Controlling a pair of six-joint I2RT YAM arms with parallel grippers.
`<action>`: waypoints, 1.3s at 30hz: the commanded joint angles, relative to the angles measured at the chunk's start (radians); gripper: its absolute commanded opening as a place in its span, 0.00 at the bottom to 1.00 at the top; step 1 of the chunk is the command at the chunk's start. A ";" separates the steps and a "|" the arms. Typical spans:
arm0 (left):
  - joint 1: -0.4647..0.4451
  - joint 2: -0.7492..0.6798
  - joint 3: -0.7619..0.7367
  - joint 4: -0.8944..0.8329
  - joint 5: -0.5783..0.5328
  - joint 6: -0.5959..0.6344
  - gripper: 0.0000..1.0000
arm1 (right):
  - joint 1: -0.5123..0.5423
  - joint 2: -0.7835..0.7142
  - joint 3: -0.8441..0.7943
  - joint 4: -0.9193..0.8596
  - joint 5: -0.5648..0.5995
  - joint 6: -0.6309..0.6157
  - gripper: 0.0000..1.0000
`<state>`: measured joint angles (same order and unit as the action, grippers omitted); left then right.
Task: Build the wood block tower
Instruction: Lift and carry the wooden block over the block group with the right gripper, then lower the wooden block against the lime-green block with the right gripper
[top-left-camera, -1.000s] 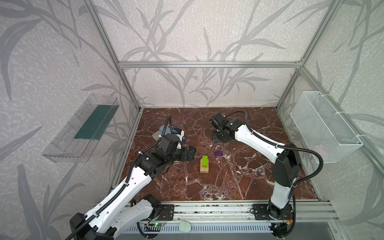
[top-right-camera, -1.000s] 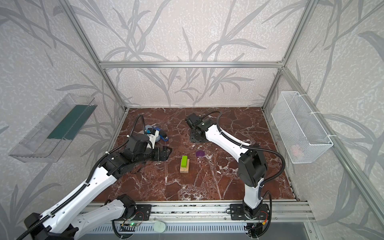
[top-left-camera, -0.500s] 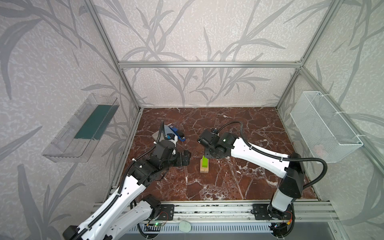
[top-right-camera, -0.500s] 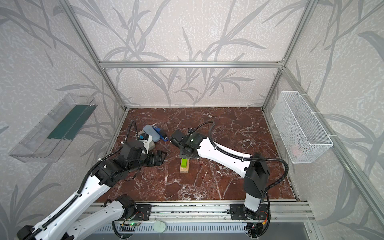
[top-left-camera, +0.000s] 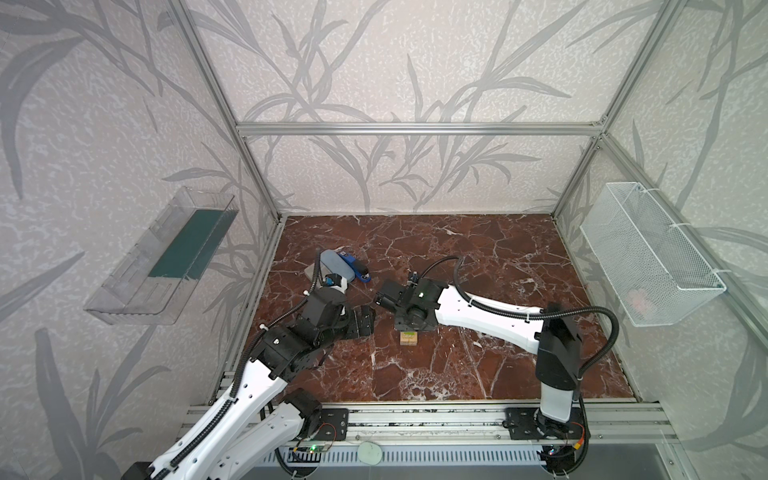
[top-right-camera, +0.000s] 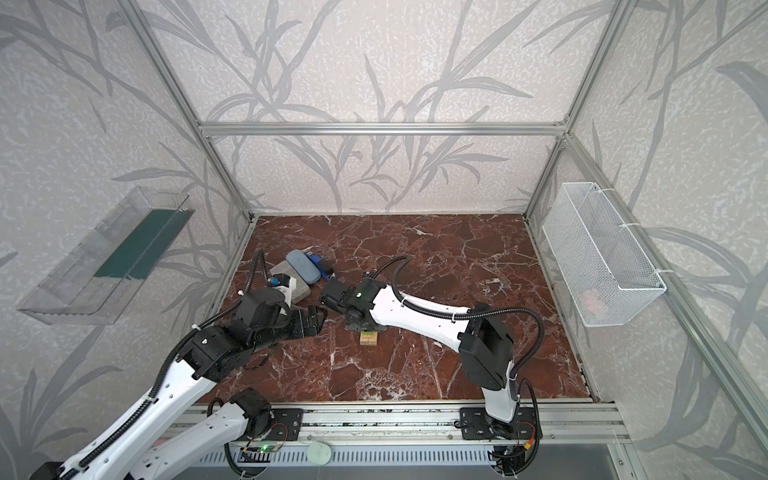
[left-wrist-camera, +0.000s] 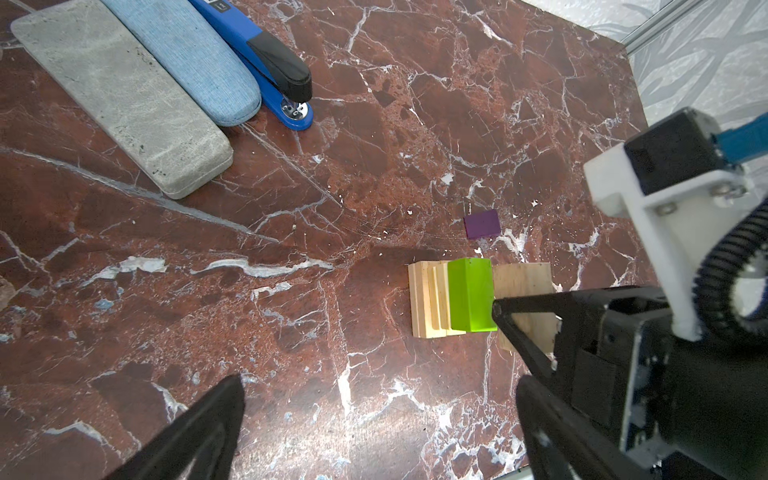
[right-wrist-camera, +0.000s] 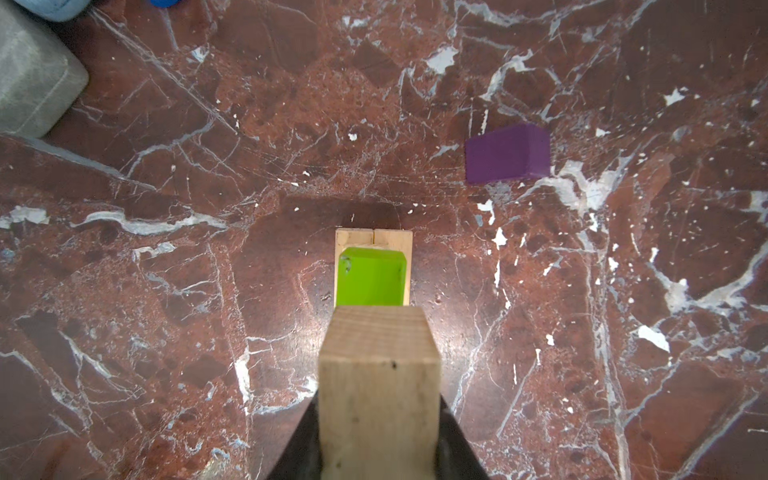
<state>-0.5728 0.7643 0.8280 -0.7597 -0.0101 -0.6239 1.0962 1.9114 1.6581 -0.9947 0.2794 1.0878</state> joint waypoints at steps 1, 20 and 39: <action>0.004 -0.011 -0.012 -0.019 -0.024 -0.017 0.99 | -0.003 0.021 0.044 -0.013 0.020 0.008 0.16; 0.005 0.005 -0.022 0.005 -0.015 -0.016 1.00 | -0.022 0.062 0.075 -0.030 0.038 -0.007 0.17; 0.005 0.013 -0.028 0.025 -0.003 -0.030 1.00 | -0.024 0.067 0.052 -0.030 0.024 0.007 0.20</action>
<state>-0.5728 0.7818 0.8089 -0.7467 -0.0067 -0.6369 1.0740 1.9633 1.7054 -0.9993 0.2874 1.0828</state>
